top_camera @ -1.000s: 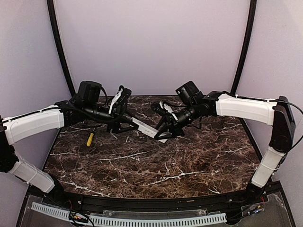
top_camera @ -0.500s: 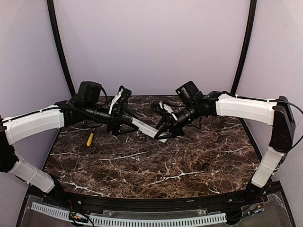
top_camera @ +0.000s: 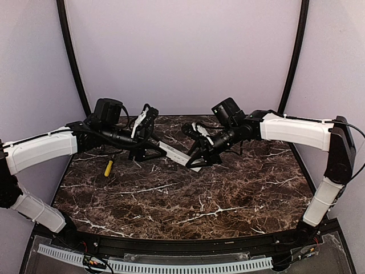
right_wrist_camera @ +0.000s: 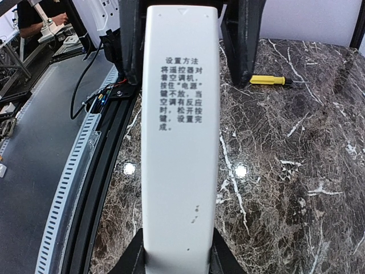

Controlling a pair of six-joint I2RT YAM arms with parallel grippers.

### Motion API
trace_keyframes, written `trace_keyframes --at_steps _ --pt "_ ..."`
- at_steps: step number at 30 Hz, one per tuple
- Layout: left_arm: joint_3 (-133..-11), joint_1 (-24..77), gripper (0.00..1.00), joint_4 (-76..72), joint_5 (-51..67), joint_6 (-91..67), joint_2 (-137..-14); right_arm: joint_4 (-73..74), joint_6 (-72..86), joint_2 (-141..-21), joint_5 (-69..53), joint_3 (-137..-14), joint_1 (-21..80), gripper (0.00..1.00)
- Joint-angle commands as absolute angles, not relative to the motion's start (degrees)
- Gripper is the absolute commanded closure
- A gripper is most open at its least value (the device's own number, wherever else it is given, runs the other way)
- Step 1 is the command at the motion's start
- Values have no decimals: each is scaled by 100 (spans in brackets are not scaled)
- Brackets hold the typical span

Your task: Unload the batteries from the remote control

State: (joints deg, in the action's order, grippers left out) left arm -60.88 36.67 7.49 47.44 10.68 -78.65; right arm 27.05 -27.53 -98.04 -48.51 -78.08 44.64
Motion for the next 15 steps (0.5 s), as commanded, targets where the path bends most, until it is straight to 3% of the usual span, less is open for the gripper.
trace_keyframes --at_steps 1,4,9,13,14,15 --pt "-6022 3691 57 877 4764 1147 -7808 2499 -2716 -9587 -4891 -7790 4526 100" --pt "-6021 3692 67 852 4766 1143 -7797 2468 -2711 -9576 -4895 -7774 4526 100" --pt "-6002 3693 96 787 4731 1154 -7759 2443 -2700 -9604 -4922 -7757 4528 100" --pt "-5940 3688 100 688 4715 1169 -7674 2380 -2592 -9610 -4826 -7771 4525 100" --pt "-5928 3691 100 669 4708 1176 -7645 2377 -2550 -9615 -4764 -7792 4526 95" --pt "-5907 3691 100 640 4688 1181 -7632 2366 -2476 -9623 -4668 -7807 4526 80"
